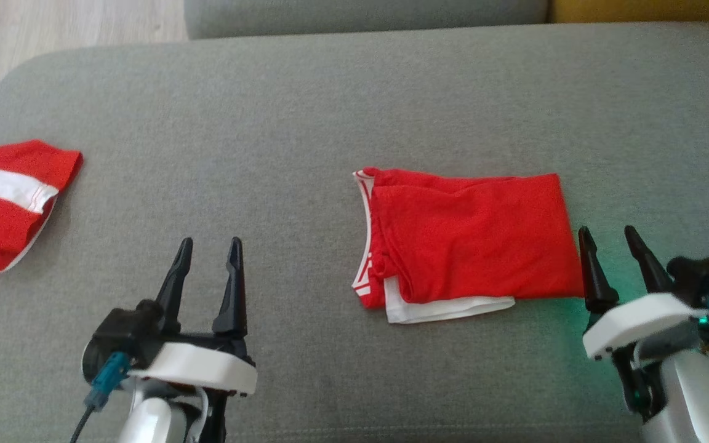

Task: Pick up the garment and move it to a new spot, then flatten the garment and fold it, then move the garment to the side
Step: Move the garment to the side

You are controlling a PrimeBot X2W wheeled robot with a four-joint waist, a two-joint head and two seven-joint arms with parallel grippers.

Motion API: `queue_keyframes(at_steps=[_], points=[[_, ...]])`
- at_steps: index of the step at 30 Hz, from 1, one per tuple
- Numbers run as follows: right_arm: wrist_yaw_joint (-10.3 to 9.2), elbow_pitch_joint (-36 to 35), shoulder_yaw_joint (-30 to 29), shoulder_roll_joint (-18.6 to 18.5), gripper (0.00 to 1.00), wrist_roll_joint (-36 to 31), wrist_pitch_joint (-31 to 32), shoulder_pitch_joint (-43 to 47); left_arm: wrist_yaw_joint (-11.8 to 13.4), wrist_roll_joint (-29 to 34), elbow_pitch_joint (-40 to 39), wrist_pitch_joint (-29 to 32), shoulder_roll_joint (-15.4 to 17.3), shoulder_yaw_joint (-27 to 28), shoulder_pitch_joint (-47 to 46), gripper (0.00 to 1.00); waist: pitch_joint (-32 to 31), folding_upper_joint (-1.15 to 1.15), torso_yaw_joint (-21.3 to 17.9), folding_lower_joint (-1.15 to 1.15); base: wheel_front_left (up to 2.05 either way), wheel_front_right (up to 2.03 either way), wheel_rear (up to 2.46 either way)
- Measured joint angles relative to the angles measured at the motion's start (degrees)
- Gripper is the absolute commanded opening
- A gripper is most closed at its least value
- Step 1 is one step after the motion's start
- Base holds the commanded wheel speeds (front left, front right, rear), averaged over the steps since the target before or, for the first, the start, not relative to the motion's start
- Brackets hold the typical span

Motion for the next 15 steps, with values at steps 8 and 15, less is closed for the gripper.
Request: queue_keyframes(at_steps=[8,15], points=[[0.00,9.33,-0.53,0.46,1.00,3.71,2.83,-6.41,-0.42,0.43,0.33,0.00,0.00,-1.04,-1.47,1.00,2.91,0.00,1.98,0.00,0.00,0.00,0.00],[0.00,16.44,1.66,1.37,1.00,7.30,4.33,-9.67,-0.42,0.48,0.63,0.00,-0.01,-1.01,-2.58,1.00,4.12,0.00,2.68,0.00,0.00,0.00,0.00]])
